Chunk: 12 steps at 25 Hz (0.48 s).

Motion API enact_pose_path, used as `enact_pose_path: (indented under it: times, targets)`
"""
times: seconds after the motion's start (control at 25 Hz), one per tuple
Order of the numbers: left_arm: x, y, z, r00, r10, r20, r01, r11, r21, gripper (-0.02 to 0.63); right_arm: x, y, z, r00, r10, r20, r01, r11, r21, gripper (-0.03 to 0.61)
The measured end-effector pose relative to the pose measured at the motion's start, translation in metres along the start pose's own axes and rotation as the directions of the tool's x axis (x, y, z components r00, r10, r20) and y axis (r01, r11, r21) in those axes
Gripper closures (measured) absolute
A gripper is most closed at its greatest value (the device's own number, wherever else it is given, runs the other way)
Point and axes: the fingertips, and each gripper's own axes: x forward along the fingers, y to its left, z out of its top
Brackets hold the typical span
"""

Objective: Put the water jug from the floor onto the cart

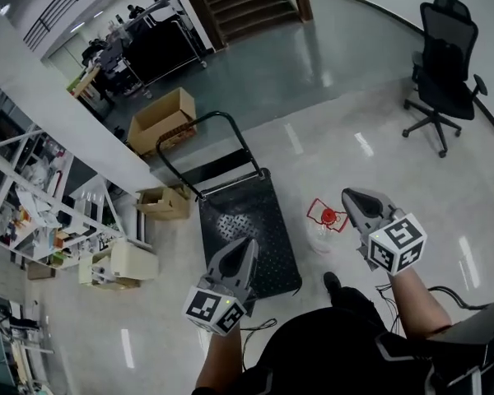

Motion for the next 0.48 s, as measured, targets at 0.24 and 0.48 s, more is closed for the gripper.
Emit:
enact_pose_path:
  times: [0.24,0.48]
  targets:
    - [0.076,0.011,0.019,1.000,0.017,-0.003,-0.017,1.000,0.001,0.617,0.043,-0.067,0.003,0.999,0.036,-0.027,-0.035,0.999,0.019,0.577]
    - [0.130,0.023,0.011,0.999,0.033,-0.038,-0.033,0.999,0.002,0.617,0.073,-0.116,-0.011,0.998,0.035,-0.046,-0.032,0.997,0.063,0.576]
